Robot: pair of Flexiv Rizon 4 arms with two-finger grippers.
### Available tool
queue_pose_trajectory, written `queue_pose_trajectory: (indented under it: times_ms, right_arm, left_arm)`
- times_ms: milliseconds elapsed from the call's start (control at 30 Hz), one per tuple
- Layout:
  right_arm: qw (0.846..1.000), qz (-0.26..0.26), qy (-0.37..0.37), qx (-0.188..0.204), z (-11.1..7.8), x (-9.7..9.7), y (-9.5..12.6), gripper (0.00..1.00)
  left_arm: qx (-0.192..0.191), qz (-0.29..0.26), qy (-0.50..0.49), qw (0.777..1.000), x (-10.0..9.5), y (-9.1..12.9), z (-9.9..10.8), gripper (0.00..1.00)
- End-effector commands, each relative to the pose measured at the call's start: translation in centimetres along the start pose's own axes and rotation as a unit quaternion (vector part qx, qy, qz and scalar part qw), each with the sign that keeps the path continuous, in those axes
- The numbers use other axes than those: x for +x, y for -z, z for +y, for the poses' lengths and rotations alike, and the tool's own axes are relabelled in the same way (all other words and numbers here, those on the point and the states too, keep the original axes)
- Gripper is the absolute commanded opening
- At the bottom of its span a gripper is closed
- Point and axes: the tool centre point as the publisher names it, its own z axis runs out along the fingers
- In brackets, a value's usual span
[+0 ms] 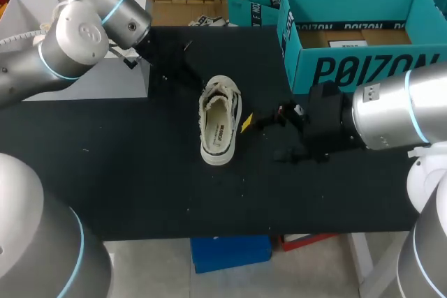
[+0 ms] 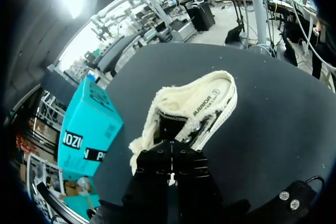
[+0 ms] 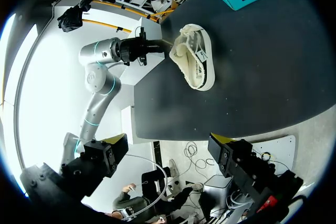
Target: Take the shoe out of the shoebox, open the shoe tongue, remove and reinsert the insole, then place the shoe into the shoebox
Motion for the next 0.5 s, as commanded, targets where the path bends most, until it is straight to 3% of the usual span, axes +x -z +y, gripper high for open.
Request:
queue_pose_trajectory:
  times_ms: [33, 200, 500]
  right_arm:
    - [1.0, 0.0, 0.0, 0.0, 0.0, 0.0, 0.0, 1.0]
    - [1.0, 0.0, 0.0, 0.0, 0.0, 0.0, 0.0, 1.0]
    - [1.0, 0.0, 0.0, 0.0, 0.0, 0.0, 0.0, 1.0]
  left_arm:
    - [-0.012, 0.005, -0.001, 1.0, -0.7, 2.1, -0.5, 0.1]
    - [-0.005, 0.006, 0.001, 1.0, -1.8, 1.3, -0.6, 0.05]
    - [0.004, 0.026, 0.023, 0.999, -1.6, -2.0, -2.1, 0.02]
